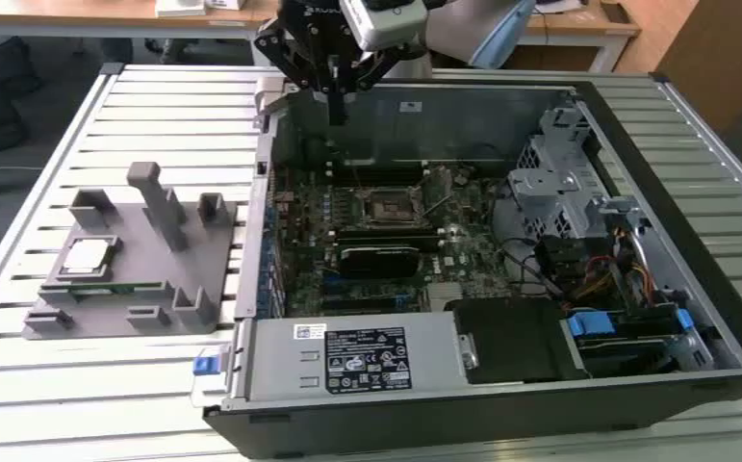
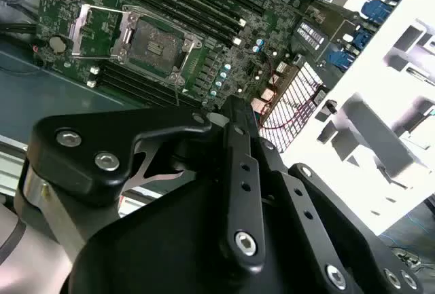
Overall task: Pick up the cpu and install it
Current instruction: 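Reach for the cpu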
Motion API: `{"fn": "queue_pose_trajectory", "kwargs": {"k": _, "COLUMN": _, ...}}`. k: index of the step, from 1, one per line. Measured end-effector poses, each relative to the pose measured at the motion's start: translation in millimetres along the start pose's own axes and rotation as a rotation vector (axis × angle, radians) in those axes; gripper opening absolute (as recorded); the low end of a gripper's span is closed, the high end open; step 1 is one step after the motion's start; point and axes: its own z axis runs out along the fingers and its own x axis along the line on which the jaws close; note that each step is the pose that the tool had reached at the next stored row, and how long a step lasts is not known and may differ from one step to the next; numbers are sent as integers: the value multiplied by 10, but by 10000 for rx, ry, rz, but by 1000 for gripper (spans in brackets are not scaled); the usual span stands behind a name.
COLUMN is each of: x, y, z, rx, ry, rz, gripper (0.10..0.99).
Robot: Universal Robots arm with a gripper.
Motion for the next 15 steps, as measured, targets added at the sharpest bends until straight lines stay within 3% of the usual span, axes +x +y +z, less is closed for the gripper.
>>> {"fn": "queue_pose_trajectory", "kwargs": {"k": 8, "x": 15, "y": -1, "z": 0, "rx": 0, "ry": 0, "rz": 1, "gripper": 106}}
{"fn": "queue_pose_trajectory", "kwargs": {"k": 15, "x": 103, "y": -8, "z": -3, "rx": 0, "ry": 0, "rz": 0, "gripper": 106}}
